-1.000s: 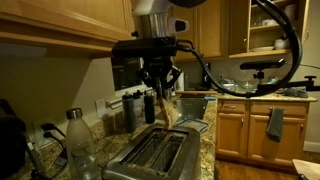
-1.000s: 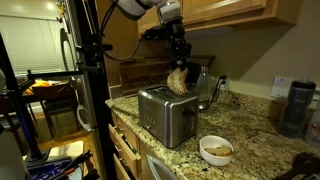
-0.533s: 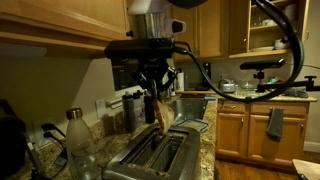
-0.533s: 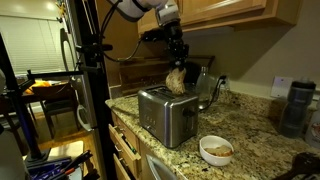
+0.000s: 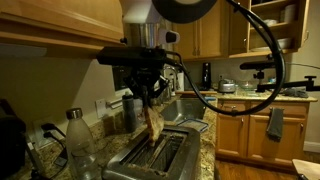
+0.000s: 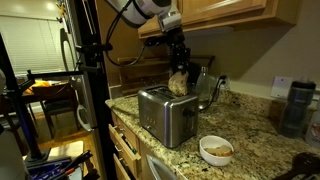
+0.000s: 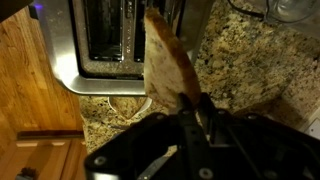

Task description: Put two slices of bread into the toaster.

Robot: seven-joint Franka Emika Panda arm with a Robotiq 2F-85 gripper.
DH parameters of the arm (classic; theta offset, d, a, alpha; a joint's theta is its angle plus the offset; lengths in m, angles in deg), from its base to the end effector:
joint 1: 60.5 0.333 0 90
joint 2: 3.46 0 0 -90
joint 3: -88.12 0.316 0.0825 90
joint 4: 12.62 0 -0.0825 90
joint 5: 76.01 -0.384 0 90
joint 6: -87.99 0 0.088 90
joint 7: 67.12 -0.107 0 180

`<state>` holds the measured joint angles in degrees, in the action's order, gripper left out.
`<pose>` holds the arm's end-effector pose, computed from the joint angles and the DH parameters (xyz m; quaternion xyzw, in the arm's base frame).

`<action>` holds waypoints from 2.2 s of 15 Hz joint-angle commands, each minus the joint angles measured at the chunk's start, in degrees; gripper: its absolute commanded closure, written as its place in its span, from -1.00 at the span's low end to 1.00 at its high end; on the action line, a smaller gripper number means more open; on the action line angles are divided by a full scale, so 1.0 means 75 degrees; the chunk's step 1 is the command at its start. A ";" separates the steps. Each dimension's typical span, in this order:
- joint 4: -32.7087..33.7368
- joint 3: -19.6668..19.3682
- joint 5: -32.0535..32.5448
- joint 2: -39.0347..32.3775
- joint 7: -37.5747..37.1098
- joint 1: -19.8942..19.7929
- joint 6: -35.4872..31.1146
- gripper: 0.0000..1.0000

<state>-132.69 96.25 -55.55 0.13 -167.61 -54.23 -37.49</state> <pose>0.5335 0.1250 0.4661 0.7791 -0.6022 0.1731 0.0198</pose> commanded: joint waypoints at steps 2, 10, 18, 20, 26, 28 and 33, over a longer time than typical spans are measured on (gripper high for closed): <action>-0.0447 -0.0086 -0.0241 0.0076 -0.0096 -0.0066 -0.0752 0.80; -0.0473 -0.0036 -0.0392 -0.0013 -0.0150 -0.0018 -0.1134 0.80; -0.0054 0.0268 -0.0218 -0.0364 -0.0335 0.0163 -0.1042 0.80; -0.0013 0.0309 -0.0232 -0.0481 -0.0381 0.0196 -0.1111 0.80; -0.0067 0.0254 -0.0299 -0.0662 -0.0540 0.0285 -0.1215 0.25; -0.0104 0.0243 -0.0237 -0.0633 -0.0640 0.0296 -0.1148 0.10; -0.0141 0.0208 -0.0196 -0.0567 -0.0613 0.0277 -0.0900 -0.56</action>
<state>-132.93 98.72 -57.54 -5.24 -170.12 -53.01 -45.11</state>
